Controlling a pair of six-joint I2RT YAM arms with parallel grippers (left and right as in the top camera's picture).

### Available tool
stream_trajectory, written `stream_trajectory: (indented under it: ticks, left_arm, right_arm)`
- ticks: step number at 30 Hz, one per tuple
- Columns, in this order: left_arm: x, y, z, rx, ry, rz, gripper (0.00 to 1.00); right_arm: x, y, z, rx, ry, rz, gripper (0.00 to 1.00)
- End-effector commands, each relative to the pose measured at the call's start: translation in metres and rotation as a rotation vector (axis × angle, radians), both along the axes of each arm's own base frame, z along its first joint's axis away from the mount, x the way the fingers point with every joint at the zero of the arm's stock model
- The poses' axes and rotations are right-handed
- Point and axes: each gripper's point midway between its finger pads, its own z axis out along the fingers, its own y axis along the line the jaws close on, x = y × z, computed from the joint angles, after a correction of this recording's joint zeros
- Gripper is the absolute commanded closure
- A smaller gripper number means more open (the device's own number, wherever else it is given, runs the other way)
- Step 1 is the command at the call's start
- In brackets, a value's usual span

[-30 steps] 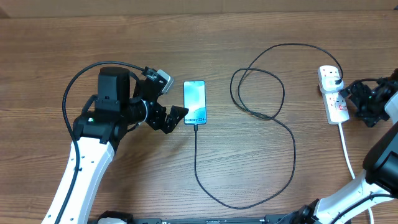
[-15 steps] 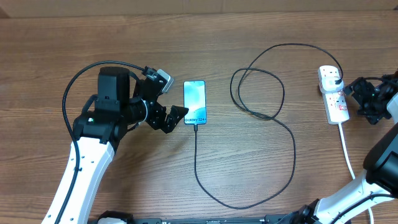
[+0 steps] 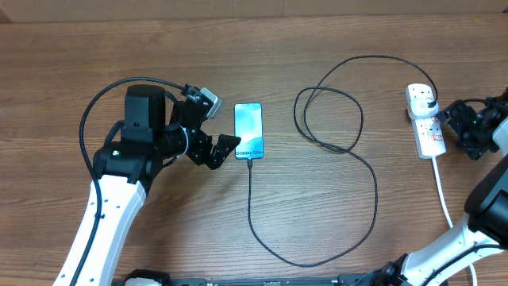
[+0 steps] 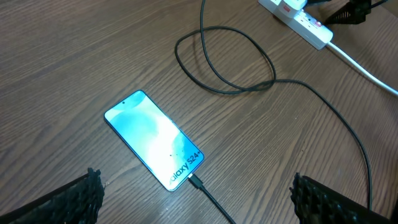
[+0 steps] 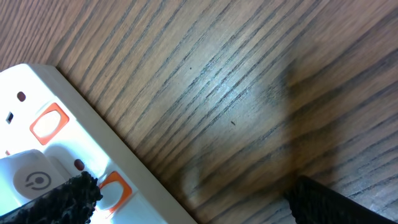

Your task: Plug charger to phone and switch on socket

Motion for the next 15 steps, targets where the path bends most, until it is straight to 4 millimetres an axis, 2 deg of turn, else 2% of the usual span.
stream_trajectory:
  ticks: [1, 15]
  left_arm:
    - [-0.0005, -0.0041, 0.0009, 0.000, -0.020, -0.035, 0.00]
    - [-0.0005, -0.0041, 0.0009, 0.000, -0.020, -0.035, 0.00]
  right_arm:
    - [0.0010, 0.0121, -0.0112, 0.038, 0.025, 0.020, 0.00]
    - [-0.0035, 0.0216, -0.0139, 0.059, 0.056, 0.031, 0.00]
